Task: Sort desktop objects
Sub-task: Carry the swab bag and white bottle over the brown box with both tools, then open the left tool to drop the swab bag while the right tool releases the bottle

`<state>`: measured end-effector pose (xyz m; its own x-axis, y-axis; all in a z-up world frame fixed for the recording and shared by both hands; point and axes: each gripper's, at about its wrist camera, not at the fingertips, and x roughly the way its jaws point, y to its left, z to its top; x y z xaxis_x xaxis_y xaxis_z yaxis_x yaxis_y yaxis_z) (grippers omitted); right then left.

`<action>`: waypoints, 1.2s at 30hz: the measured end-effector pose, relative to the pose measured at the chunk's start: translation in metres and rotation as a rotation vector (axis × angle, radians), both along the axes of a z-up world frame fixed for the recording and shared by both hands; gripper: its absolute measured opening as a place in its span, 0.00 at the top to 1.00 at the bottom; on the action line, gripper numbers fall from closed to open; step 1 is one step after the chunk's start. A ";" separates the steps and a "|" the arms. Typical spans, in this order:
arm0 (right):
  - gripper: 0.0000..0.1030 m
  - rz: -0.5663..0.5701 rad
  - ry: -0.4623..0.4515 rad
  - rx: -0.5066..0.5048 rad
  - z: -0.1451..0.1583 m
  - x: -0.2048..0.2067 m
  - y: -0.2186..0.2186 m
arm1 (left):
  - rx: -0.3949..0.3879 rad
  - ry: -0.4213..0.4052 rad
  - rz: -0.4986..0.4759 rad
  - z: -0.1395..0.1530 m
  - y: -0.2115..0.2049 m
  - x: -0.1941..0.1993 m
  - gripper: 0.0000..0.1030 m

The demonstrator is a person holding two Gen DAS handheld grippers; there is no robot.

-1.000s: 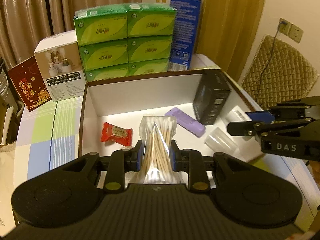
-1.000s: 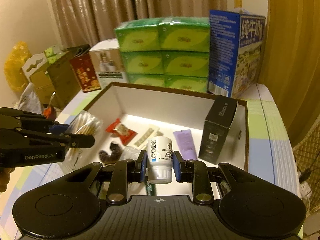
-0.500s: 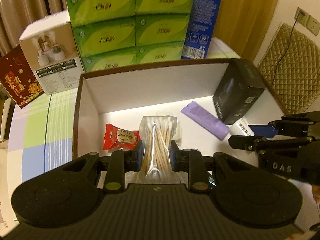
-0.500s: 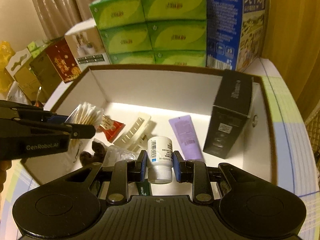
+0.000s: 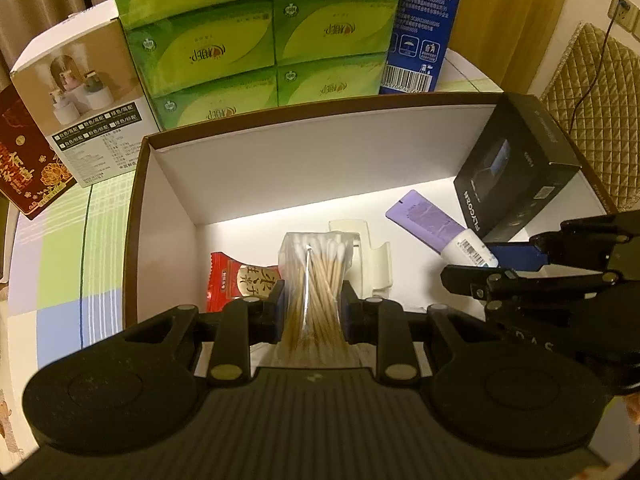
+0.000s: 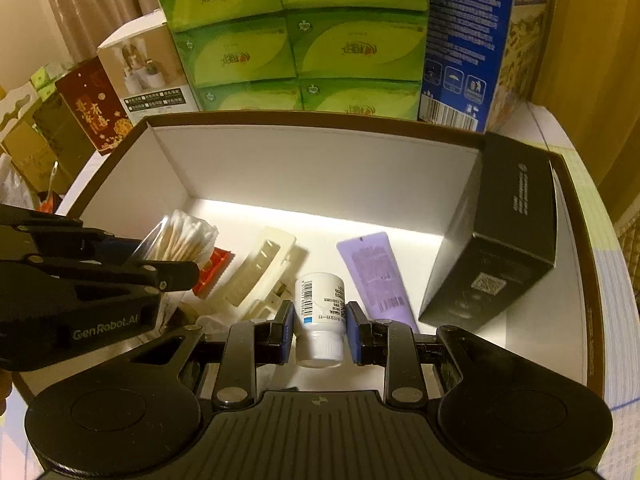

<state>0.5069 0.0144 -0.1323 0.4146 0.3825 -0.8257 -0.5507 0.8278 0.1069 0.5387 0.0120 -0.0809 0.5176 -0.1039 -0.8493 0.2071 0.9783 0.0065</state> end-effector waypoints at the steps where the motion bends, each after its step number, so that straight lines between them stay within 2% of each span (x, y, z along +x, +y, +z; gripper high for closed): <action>1: 0.76 0.002 -0.004 -0.006 -0.001 0.001 0.001 | 0.002 0.002 -0.001 -0.001 0.000 0.001 0.79; 15: 0.76 -0.001 -0.047 0.000 -0.004 0.008 0.007 | 0.004 0.015 -0.005 -0.008 0.000 0.010 0.79; 18: 0.73 -0.003 -0.044 0.006 -0.004 0.008 0.005 | 0.000 0.016 -0.006 -0.009 0.001 0.011 0.79; 22: 0.57 -0.014 -0.048 0.014 -0.003 0.007 0.003 | -0.002 0.019 -0.004 -0.010 0.001 0.013 0.79; 27: 0.47 -0.016 -0.057 0.015 0.001 0.006 0.001 | -0.007 0.018 -0.011 -0.010 0.001 0.016 0.78; 29: 0.38 -0.015 -0.057 0.018 0.002 0.004 -0.001 | -0.007 0.010 -0.014 -0.008 0.001 0.015 0.77; 36: 0.15 -0.032 -0.075 0.042 0.010 -0.009 -0.014 | -0.005 -0.026 -0.038 0.003 0.000 0.009 0.59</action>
